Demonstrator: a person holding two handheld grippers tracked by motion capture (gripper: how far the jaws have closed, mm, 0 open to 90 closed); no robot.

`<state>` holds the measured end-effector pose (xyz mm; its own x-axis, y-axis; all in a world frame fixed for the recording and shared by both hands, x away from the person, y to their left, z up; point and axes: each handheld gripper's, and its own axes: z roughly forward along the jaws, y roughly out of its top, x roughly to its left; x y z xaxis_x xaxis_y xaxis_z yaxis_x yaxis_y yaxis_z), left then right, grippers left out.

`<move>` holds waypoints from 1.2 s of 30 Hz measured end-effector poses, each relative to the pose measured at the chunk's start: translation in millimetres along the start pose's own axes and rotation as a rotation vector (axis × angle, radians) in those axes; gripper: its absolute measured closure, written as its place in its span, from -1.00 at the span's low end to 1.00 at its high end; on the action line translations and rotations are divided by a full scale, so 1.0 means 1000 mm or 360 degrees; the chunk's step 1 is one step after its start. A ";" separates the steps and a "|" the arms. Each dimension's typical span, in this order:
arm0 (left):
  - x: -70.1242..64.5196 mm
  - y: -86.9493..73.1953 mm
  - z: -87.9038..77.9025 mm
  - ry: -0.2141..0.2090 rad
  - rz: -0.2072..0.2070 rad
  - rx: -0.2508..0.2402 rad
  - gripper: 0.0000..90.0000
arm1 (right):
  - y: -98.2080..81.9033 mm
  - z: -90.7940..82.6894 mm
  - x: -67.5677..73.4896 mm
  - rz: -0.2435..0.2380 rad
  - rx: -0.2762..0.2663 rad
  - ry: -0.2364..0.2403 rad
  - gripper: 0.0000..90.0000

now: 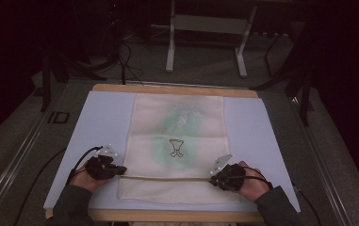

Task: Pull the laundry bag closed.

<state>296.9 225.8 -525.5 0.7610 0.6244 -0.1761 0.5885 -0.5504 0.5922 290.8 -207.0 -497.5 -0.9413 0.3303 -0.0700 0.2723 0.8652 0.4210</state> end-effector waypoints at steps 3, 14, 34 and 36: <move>0.000 0.000 0.000 0.0000 0.0000 0.0000 1.00 | -0.005 -0.003 -0.003 0.0014 0.0002 0.0000 0.83; -0.001 0.000 0.000 0.0009 0.0001 0.0003 1.00 | -0.016 -0.011 -0.008 0.0044 0.0010 -0.0009 0.83; -0.001 0.000 0.000 0.0006 0.0000 0.0005 1.00 | -0.031 -0.023 -0.021 0.0077 0.0047 -0.0025 0.83; 0.000 0.000 0.000 0.0004 -0.0001 0.0005 1.00 | -0.040 -0.028 -0.024 0.0112 0.0049 -0.0044 0.83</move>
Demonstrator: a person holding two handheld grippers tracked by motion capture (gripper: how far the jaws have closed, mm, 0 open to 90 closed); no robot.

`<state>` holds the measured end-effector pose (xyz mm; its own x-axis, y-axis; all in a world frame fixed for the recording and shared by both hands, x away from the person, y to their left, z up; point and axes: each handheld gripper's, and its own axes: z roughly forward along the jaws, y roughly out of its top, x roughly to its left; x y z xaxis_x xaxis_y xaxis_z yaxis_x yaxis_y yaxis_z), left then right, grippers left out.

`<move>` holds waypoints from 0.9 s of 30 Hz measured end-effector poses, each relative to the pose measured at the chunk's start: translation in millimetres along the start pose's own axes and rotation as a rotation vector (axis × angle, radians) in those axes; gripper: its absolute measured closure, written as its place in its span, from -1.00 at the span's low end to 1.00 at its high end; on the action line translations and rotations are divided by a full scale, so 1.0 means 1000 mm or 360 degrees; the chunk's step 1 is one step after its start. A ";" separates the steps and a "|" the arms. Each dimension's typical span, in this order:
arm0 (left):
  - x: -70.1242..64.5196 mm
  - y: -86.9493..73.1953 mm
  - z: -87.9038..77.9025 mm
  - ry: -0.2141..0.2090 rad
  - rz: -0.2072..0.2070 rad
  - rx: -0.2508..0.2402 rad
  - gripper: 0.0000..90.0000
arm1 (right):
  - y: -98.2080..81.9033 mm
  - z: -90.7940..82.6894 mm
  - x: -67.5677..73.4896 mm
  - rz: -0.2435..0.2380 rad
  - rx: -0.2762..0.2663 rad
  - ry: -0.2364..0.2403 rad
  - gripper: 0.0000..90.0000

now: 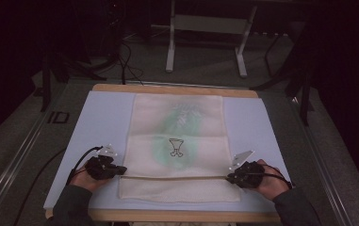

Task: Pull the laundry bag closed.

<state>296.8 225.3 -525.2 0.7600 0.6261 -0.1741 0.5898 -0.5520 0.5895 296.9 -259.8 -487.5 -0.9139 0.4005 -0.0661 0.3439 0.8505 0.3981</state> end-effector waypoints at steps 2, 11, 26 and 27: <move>0.000 0.000 0.000 0.0000 -0.0002 -0.0001 1.00 | -0.006 -0.003 -0.003 0.0013 -0.0003 -0.0003 0.83; 0.000 0.000 0.000 -0.0004 -0.0002 -0.0006 1.00 | -0.011 -0.004 -0.007 0.0045 -0.0037 0.0024 0.83; 0.001 0.000 0.000 -0.0008 -0.0036 -0.0010 0.99 | -0.027 0.001 -0.006 0.0206 -0.0255 0.0044 0.65; 0.001 0.000 0.000 -0.0008 -0.0036 -0.0010 0.99 | -0.027 0.001 -0.006 0.0206 -0.0255 0.0044 0.65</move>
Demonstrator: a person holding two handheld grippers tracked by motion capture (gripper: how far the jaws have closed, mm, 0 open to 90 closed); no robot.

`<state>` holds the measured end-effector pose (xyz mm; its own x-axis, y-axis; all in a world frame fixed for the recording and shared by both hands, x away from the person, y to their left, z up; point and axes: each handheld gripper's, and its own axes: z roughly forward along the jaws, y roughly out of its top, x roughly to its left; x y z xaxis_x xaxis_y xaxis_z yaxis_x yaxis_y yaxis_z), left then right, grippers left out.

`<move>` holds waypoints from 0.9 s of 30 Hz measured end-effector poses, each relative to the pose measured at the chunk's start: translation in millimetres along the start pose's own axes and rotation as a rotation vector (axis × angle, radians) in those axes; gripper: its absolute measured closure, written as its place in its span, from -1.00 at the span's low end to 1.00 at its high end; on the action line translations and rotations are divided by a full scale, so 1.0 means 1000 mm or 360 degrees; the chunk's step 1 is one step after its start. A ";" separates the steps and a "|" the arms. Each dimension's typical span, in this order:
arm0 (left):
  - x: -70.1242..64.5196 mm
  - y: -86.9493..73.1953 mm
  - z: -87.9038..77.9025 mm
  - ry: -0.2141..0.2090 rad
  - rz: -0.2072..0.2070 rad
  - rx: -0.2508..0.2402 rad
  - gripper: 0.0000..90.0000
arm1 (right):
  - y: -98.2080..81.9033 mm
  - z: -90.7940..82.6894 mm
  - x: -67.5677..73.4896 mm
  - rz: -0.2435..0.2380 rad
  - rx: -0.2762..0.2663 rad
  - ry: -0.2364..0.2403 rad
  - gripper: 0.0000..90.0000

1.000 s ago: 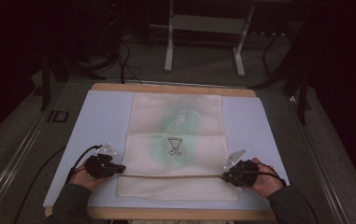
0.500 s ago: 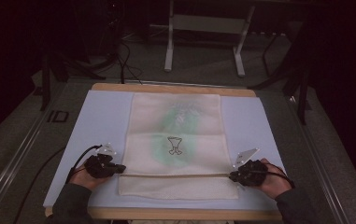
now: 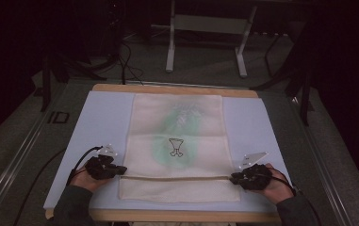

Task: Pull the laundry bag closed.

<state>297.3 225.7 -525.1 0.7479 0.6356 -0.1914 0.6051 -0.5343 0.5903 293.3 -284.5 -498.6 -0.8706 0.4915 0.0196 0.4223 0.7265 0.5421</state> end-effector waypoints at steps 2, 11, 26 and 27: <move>-0.001 0.000 0.000 0.0002 -0.0001 -0.0004 0.99 | -0.006 -0.005 -0.001 0.0048 -0.0096 0.0022 0.55; 0.000 0.000 -0.002 -0.0009 -0.0008 -0.0042 0.94 | -0.026 -0.009 -0.008 0.0248 -0.0359 -0.0028 0.31; 0.006 0.000 -0.009 0.0029 -0.0027 -0.0125 0.93 | -0.040 -0.008 -0.020 0.0527 -0.0559 -0.0332 0.23; 0.006 0.000 -0.009 0.0034 -0.0026 -0.0126 0.93 | -0.041 -0.007 -0.020 0.0543 -0.0557 -0.0342 0.23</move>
